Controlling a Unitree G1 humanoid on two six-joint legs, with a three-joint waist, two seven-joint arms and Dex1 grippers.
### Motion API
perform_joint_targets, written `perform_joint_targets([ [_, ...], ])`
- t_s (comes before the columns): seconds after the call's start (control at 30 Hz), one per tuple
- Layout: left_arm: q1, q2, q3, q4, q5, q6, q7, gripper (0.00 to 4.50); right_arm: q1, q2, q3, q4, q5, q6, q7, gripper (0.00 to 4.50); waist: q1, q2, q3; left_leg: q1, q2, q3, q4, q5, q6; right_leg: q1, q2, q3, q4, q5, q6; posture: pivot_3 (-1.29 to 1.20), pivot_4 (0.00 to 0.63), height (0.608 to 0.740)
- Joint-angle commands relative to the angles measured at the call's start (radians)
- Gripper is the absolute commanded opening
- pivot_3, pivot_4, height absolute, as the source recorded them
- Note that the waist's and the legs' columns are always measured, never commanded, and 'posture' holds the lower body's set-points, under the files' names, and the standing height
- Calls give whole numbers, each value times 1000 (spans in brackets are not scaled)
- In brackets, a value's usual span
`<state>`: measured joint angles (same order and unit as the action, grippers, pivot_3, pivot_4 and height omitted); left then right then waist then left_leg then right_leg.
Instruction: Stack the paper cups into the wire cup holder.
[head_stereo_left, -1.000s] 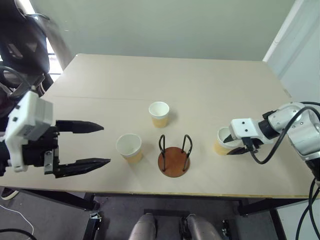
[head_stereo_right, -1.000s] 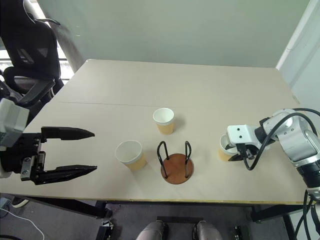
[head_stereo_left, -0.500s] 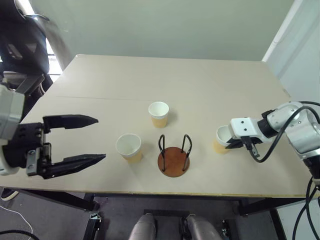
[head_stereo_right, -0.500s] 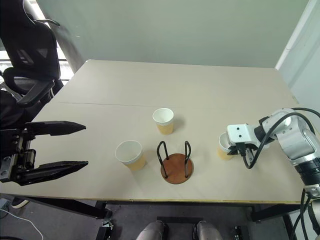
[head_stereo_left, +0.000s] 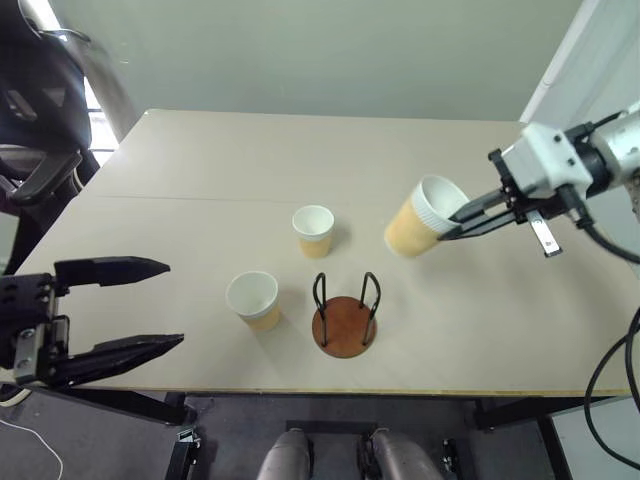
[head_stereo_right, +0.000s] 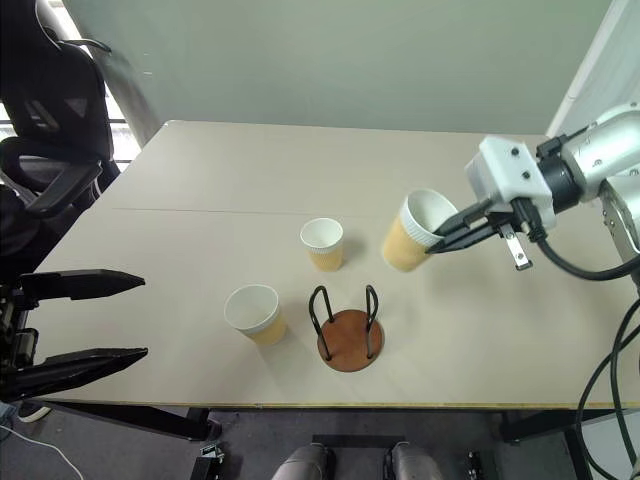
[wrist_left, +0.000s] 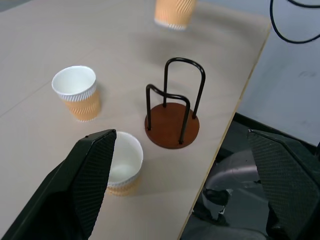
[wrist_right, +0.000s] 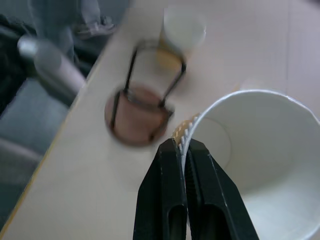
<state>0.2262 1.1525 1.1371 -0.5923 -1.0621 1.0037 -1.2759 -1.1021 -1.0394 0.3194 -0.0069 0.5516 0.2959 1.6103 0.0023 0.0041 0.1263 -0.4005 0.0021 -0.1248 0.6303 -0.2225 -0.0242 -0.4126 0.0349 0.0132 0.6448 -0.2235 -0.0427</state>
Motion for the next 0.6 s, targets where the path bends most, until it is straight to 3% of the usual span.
perform_joint_targets([
  [0.03, 9, 3, 48, -15, -1, -1, -14, 4500, -58, 18, -39, -49, 135, 40, 4, 48, 0, 0, 0, 0, 0, 0, 0, 0, 0, 0, 0, 0, 0, 0, 0, 0, 150, 740],
  [0.17, 39, -7, 44, -24, 13, -8, -27, 4500, -64, 42, 17, -82, 152, 34, 4, 48, 3, 0, 0, -1, 0, 0, 0, -1, 1, 1, 0, 1, -1, -1, 1, 0, 150, 740],
  [0.33, 55, -12, 40, -42, 9, -11, -16, 4500, -66, 161, 77, -71, 29, 19, 4, 48, -2, 0, 0, 0, 0, 1, 0, -2, 2, 0, 0, 2, 0, 0, 0, 0, 150, 740],
  [0.6, 99, -47, 82, -86, -15, 10, 5, 4500, -20, 234, 110, -62, -73, -9, 4, 48, -2, 0, 0, -1, 0, 0, 1, -3, 1, -1, 0, 2, 0, 1, -1, 0, 150, 740],
])
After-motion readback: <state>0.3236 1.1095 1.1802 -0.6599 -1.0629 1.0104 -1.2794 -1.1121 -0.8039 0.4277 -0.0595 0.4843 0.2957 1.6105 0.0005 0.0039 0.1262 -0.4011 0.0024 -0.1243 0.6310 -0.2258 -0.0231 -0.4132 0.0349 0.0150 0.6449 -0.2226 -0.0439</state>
